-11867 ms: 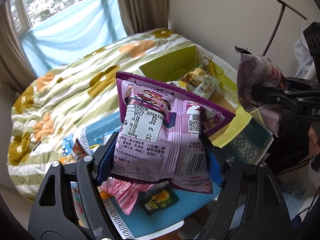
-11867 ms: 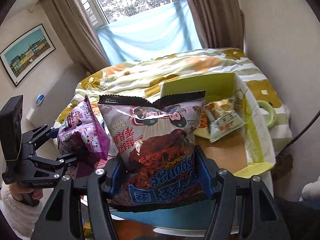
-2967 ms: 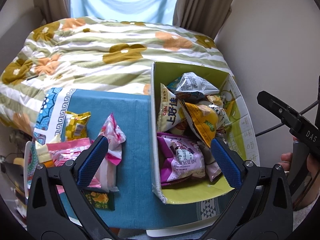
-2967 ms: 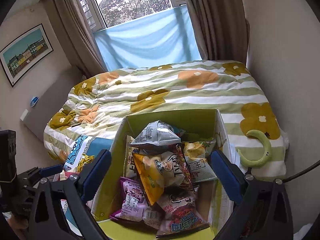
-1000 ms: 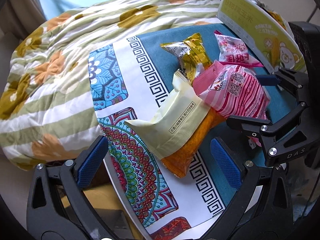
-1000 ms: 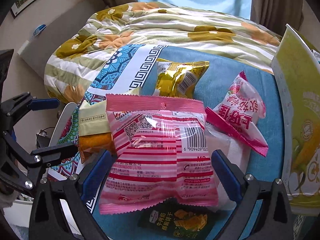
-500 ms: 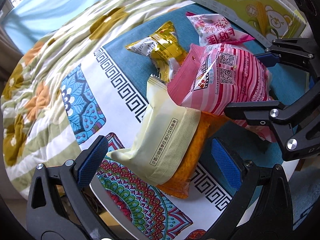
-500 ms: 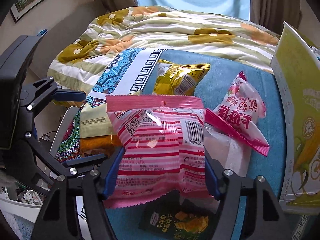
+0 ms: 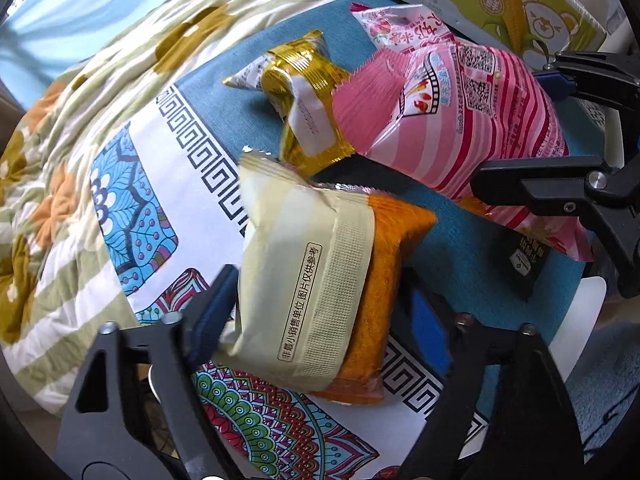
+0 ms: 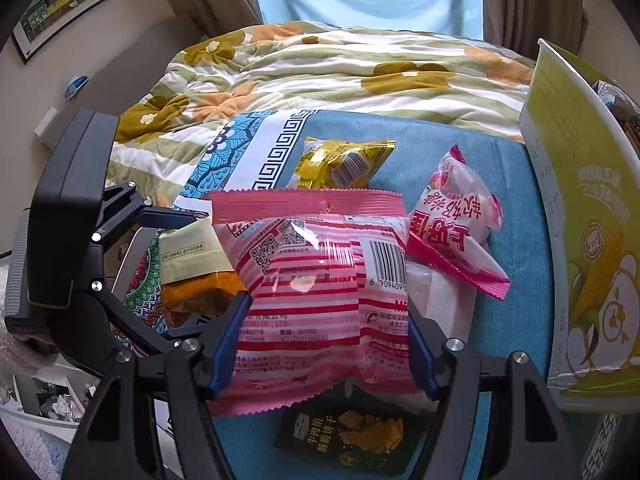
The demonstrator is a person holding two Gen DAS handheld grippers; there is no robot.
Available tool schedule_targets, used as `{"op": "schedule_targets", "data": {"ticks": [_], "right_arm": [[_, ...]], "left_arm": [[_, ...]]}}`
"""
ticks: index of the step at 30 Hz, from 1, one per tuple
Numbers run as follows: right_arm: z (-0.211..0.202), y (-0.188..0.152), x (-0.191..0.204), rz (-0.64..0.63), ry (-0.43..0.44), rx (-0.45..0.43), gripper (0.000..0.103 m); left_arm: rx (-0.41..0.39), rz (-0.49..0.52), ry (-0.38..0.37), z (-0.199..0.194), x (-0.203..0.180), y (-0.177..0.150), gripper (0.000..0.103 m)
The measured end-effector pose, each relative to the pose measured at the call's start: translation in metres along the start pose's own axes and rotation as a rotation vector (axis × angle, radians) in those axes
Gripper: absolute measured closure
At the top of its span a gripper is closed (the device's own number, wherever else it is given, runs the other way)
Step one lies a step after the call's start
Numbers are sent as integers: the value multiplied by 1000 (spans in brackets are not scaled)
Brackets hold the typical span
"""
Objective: Organize snacks
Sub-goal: 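Grasp the cream-orange biscuit bag with left tool while right tool grasps the pink striped bag, then lift both held bags and carry them over the cardboard box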
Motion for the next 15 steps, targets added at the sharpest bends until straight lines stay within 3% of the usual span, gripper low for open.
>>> {"op": "schedule_targets", "data": {"ticks": [6,15], "right_arm": [[0,0,0,-2,1,0,37],[-3,0,-1,10,15,-5,37]], "left_arm": [[1,-8,9,-2,0,0,41],[-17,-87,13,-23,3,-8,43]]}}
Point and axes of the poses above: each gripper's, at about its wrist camera, not at the fingertips, and z roughly the way its jaws point, x to its left, y to its top, the point moved 5 cm from there along z, roughly the way its jaws point, and after that the axes turned 6 degrees about x, right-handed, at the moved point
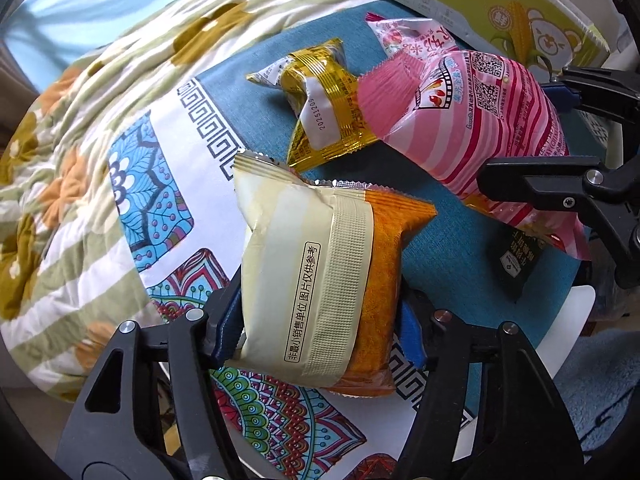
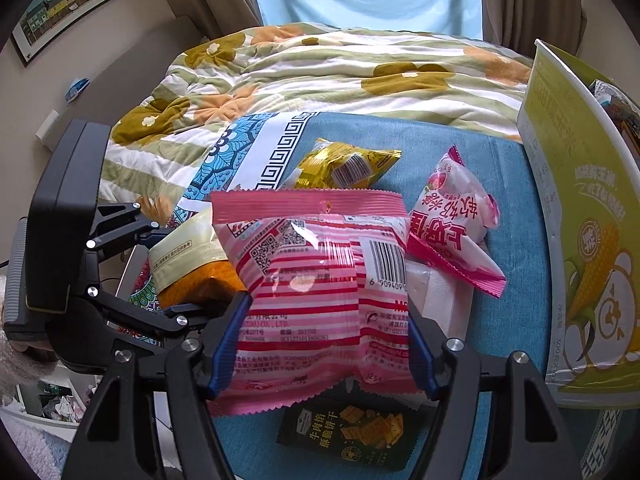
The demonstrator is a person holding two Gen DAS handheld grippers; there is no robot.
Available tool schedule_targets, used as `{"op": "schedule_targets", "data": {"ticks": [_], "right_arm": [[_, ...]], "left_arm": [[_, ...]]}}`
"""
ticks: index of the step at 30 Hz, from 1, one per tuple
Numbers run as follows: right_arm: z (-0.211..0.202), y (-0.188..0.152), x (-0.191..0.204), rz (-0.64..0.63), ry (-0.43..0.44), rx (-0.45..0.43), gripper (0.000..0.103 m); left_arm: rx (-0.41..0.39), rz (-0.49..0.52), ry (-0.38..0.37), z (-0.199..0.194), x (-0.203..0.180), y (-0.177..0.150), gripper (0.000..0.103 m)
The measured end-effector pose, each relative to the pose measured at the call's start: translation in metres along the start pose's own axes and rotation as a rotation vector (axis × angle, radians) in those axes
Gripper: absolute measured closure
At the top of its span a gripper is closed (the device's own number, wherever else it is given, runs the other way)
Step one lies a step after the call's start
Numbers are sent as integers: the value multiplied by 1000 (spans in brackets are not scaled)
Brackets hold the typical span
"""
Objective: Organize snacks
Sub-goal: 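Lift both held bags and carry them over the cardboard box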
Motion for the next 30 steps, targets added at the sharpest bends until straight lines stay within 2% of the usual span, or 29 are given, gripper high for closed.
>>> {"op": "schedule_targets", "data": {"ticks": [10,16,22,30], "right_arm": [[-36,-3,2,6,3,-47,37],[-87,-6,-10,63,6,-120,37],[-153,-13,-50,126,-12,-216,37],[-230,-22,-148,168,-83,-295,37]], "left_arm": [[-68,-149,1,-50,5,-7,43],[-122,-248,39,-101,-6,9,43],[-217,-317,40,-151,-42,52,43],[-316,-381,-29,-181,-129,135,43]]}}
Point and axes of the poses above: each gripper's, at about its wrist camera, not at the fingertips, and z roughly the way its jaws point, x to its left, y to its top, the point moved 5 cm from there along z, roughly the way its jaws point, and after that the axes turned 6 degrees about x, right-handed, at the moved point
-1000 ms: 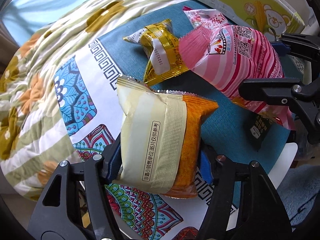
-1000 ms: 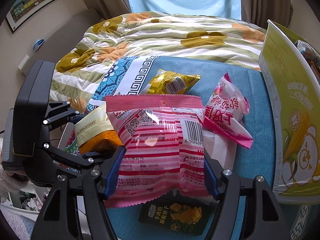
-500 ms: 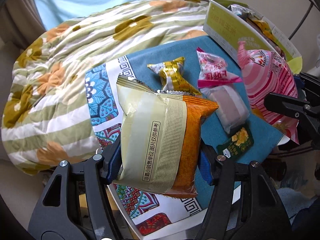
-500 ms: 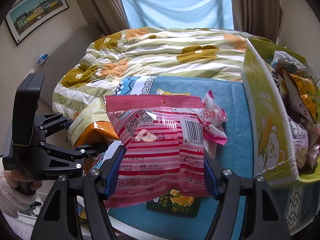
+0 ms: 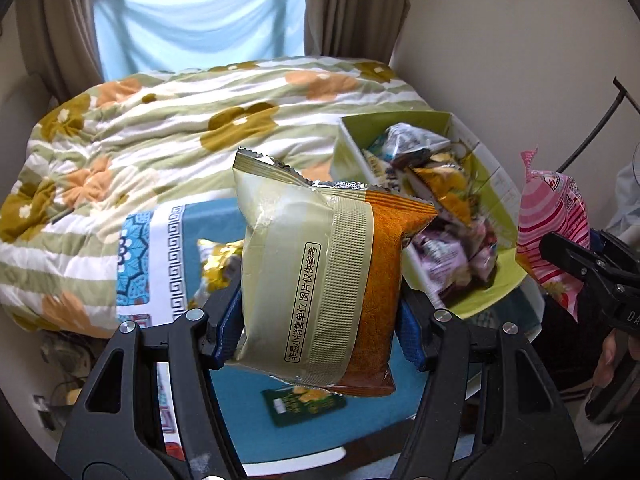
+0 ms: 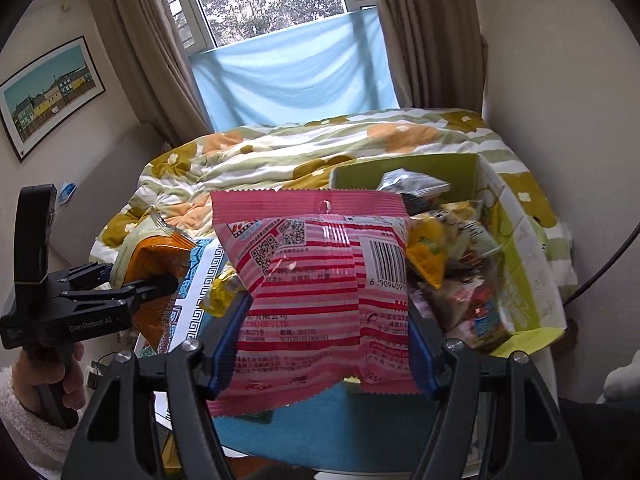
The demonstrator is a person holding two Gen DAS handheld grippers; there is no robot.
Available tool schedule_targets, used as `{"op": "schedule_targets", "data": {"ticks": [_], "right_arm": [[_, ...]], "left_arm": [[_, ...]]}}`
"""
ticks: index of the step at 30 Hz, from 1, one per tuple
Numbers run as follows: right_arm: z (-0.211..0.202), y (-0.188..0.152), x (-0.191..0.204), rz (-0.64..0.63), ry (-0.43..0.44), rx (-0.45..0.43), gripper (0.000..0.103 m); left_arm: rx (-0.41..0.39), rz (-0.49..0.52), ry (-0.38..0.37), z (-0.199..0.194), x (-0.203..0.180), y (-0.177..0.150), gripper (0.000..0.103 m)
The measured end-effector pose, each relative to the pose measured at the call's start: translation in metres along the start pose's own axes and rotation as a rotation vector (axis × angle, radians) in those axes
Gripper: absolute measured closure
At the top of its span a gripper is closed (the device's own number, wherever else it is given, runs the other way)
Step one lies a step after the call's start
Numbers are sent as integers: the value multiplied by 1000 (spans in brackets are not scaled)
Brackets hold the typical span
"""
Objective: Organize snacks
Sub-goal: 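Lift both held bags and carry them over the cardboard box, then open both tools to drop the bags into the box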
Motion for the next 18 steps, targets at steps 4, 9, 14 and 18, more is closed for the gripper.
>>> {"op": "schedule_targets", "data": {"ticks": [4,9,14,18], "right_arm": [[-19,12,-53,23,-20,-25,37],[-28,17,-101,24,-22,-23,37],[-27,21,-137,28,-6,4,37],[-20,23,-154,29,15,30,37]], "left_arm": [[-12,-17,-15,15,-53,16,43],[12,-68,-28,45,-104,24,43],[63,-123,-30,81,-134,22,42],[82,-144,-19,102,-145,20,20]]}}
Point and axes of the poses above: each gripper's, at about its wrist camera, not at the fingertips, and z roughly the way its jaws point, x to its left, y to its top, the point moved 5 cm from there along z, roughly the way its jaws point, and after that the axes turned 6 degrees about x, right-handed, at the moved point
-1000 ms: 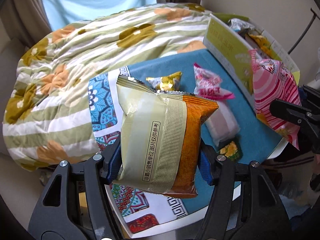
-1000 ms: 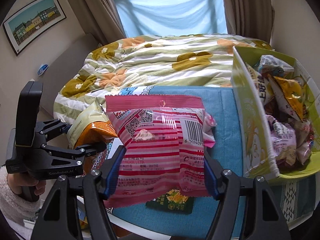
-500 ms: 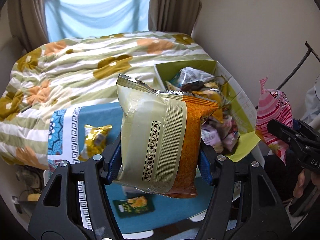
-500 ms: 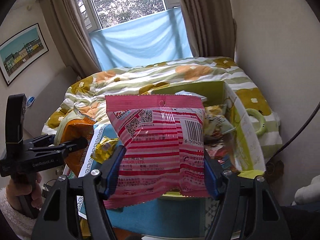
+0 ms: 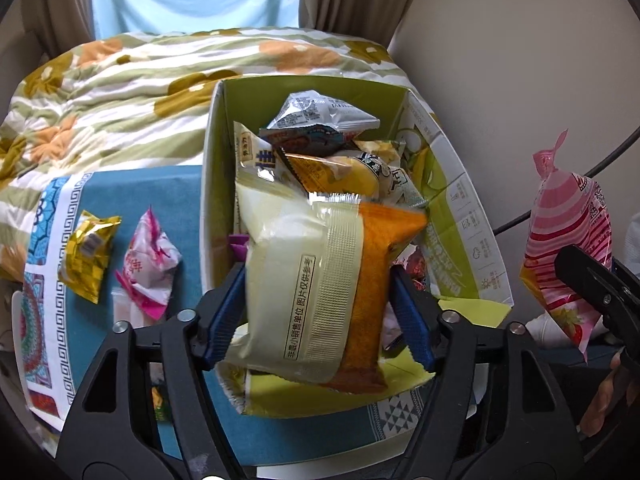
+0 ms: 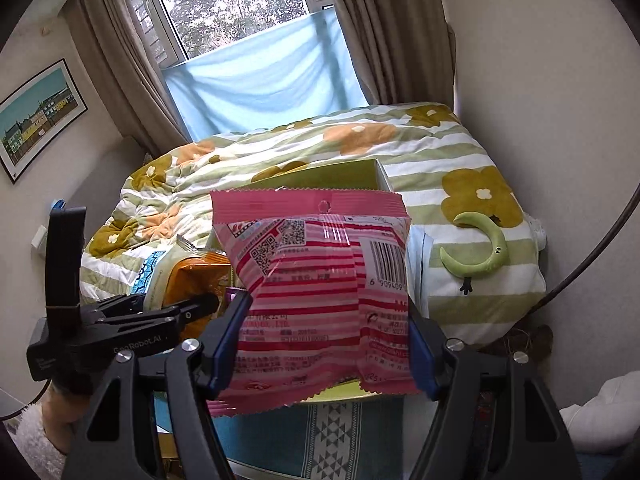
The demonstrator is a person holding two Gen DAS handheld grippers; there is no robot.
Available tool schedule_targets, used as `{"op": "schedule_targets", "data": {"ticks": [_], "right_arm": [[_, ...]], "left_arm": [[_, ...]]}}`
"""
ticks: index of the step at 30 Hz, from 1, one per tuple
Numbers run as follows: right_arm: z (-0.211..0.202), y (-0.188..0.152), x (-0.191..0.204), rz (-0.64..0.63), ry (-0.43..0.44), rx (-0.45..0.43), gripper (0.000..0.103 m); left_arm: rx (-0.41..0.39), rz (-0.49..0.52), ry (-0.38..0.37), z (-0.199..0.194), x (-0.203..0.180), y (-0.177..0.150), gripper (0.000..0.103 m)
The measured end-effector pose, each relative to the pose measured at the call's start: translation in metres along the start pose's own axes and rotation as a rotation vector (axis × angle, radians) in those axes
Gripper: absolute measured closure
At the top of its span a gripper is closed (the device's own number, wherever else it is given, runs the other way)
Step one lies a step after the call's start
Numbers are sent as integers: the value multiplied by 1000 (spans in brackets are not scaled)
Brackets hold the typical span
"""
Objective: Organize snacks
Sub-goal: 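Open both tools to drop the bags into the box, then move both tools back over the gold and pink candy packets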
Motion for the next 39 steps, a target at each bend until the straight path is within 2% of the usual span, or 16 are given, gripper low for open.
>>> {"op": "schedule_targets", "data": {"ticks": [2,13,18,21,25,26,27,29,32,39], "right_arm": [[6,1,-7,1,13,15,37],[30,2,-4,14,58,52,37],[43,6,5,27,73,53,35],[57,7,7,59,81,87,35],[65,6,10,73,64,96,35],[65,6,11,80,60,90,31],[64,5,10,85,52,81,18],[61,4,7,87,45,46,0],[55,-1,4,88,56,12,0],[46,-12,5,70,35,0,0]], "left_arm": [[-6,-16,6,1,4,-1,2],[-64,-31,30,-36,34,-20,2],[-61,-45,63,-41,49,-27,2],[-65,-61,69,-45,58,-30,2],[-67,-69,88,-49,66,-35,2],[-66,-69,90,-49,68,-36,2],[-65,-70,93,-49,69,-38,2],[-60,-71,98,-48,71,-44,2],[-50,-76,99,-46,75,-53,2],[-38,-86,89,-46,79,-68,2]]}}
Point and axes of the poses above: each gripper's, at about its wrist camera, not at the fingertips, and z roughly the way its jaws point, x to its left, y to its top, the point moved 5 cm from there along z, roughly the way its jaws point, and after that the axes turned 6 degrees about x, right-handed, at the moved point
